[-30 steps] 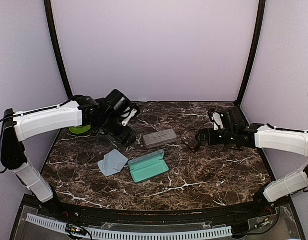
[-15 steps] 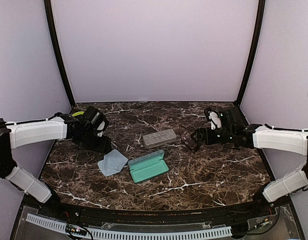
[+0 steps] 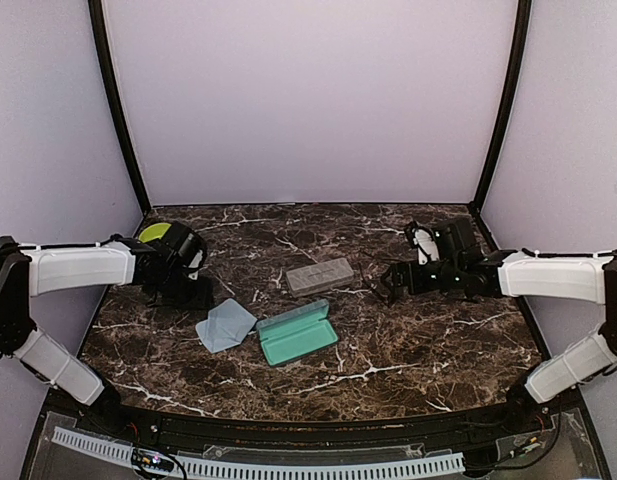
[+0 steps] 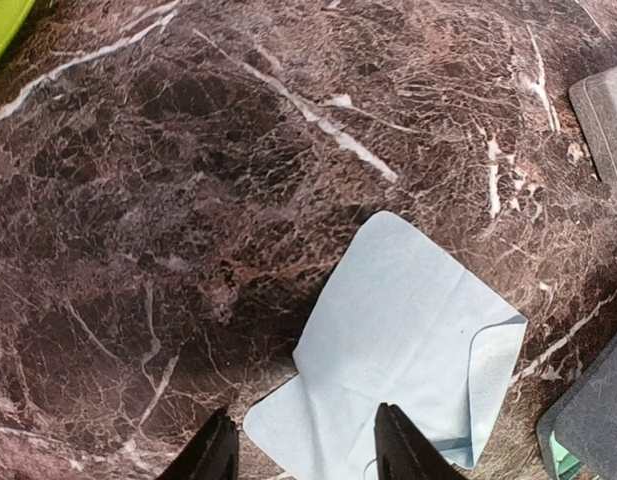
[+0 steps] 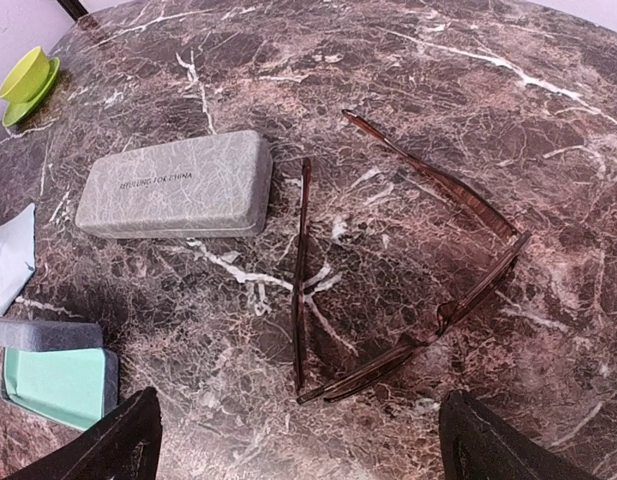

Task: Organize the sunglasses
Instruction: Pick up the corner of the glasses cleaning cloth at the center of the board.

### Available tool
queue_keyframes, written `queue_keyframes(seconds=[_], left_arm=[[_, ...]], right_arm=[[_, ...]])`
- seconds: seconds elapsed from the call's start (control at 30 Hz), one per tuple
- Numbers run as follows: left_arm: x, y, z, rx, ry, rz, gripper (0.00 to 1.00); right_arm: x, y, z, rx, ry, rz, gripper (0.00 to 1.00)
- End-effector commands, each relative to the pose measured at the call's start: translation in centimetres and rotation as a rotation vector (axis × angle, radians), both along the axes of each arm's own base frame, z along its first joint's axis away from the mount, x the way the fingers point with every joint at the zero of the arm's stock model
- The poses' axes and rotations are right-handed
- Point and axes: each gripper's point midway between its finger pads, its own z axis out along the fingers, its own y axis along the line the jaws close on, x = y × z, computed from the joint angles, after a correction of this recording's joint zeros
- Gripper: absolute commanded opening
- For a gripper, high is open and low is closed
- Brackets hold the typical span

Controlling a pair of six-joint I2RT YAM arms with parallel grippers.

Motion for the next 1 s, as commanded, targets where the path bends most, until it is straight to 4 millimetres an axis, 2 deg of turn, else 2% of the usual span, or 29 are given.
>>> queue_keyframes(seconds=[0.0,0.17,0.37,0.53,0.67,0.97], left_arm=[[-0.8,0.5,-1.4,-0.037,0.041,0.037,0.47],[-1.6,1.4,-2.3,-0.061,0.069,0.085,0.47],[-3.3,2.3,-3.3,-0.056,0.119,0.133,0.41],[-3.5,2.7,-3.8,-0.028,0.127,0.136,0.36],[-3.4,2.2,-4.3,-0.043,0.145,0.121,0.33],[-3.7,2.4,-4.5,-0.022,0.161,0.106,0.31]], right_arm=[[0.5,0.9,0.2,0.023,-0.018,0.033,0.97],[0.5,1.4,-0.2,0.034,-0.005,0.053,0.96],[0.3,1.7,-0.8,0.040,0.006,0.068,0.96],[0.4,2.1,-1.0,0.043,0.016,0.084,0.95],[0.4,2.1,-1.1,0.039,0.022,0.088,0.95],[0.2,2.1,-1.4,0.044,0.033,0.088,0.95]])
